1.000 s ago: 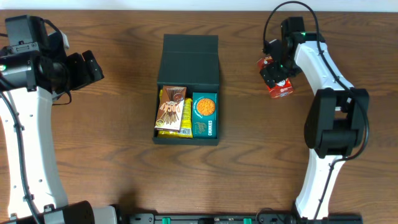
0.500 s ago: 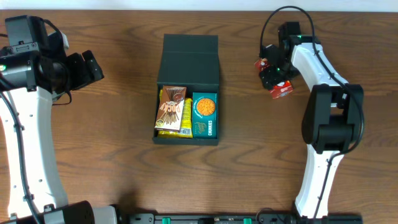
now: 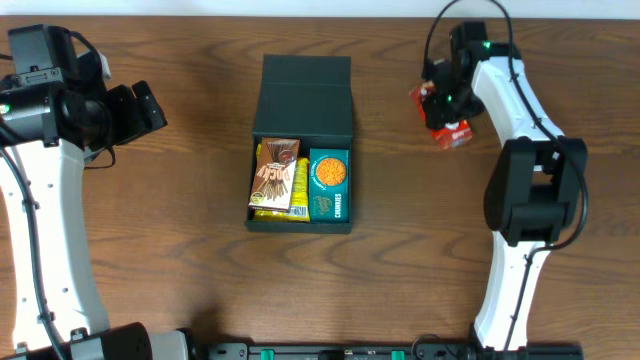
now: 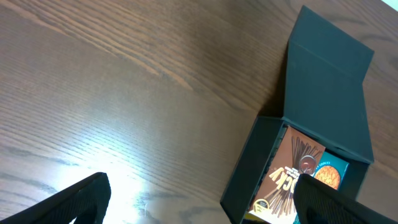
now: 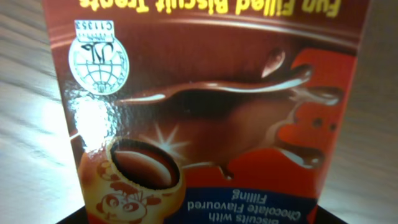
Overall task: Pack container
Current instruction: 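Lift the Hello Panda box toward the black box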
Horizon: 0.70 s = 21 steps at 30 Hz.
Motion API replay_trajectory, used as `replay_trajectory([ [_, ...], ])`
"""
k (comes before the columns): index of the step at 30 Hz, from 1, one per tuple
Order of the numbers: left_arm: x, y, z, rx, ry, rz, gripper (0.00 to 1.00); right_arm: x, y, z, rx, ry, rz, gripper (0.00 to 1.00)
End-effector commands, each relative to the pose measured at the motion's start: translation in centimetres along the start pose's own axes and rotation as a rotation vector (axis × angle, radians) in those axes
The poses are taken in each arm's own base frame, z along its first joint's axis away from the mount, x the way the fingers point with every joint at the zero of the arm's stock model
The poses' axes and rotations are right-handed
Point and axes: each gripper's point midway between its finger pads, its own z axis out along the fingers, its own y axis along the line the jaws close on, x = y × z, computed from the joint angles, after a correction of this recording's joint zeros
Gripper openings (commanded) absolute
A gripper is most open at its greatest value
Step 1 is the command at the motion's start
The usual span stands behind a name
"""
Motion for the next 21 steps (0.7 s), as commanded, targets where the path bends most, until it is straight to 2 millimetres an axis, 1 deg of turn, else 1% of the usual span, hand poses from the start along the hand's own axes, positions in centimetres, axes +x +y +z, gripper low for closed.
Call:
replay_trajectory([
  [1,0.2,0.4,0.4,-0.016,0.014,-0.016,0.95,-2.8,1.8,-3.1,-0.045,-0.077,0.02,0.56],
  [3,0.2,0.4,0.4,-0.017,0.014,-0.016,0.95,-3.6,3.1,-5.2,-0.073,-0.097,0.016,0.55],
  [6,0.2,0.5,0.4,-0.019,0.013,-0.016,0.95,-4.5,5.6,-8.1,-0.111,-0.123,0.001,0.54],
  [8,0.2,0.5,0.4,-0.019,0.013,-0.016,0.95,-5.1,7.8,-9.8,-0.127,-0.136,0.002,0.54],
  [9,0.2,0.5,0.4,-0.019,0.013,-0.016,0.95,-5.2,8.8,-10.3,-0.132,-0.137,-0.001,0.54],
  [10,0.2,0.5,0.4,-0.019,0.013,-0.016,0.95,-5.2,10.2,-10.8,-0.139,-0.134,-0.015,0.54],
  [12,0.2,0.5,0.4,-0.019,0.014,-0.016,0.95,-5.0,13.1,-11.2,-0.154,-0.116,-0.034,0.55],
  [14,0.2,0.5,0.4,-0.019,0.013,-0.016,0.95,-4.3,15.8,-11.2,-0.17,-0.076,-0.02,0.56],
  [17,0.2,0.5,0.4,-0.019,0.013,-0.004,0.95,-2.8,19.3,-10.9,-0.184,0.001,0.081,0.51],
  [19,0.1,0.5,0.4,-0.018,0.01,0.012,0.95,-1.9,20.9,-10.8,-0.185,0.046,0.146,0.45],
  [21,0.0,0.4,0.4,-0.017,0.006,0.012,0.95,-1.0,22.3,-10.6,-0.185,0.081,0.164,0.44],
])
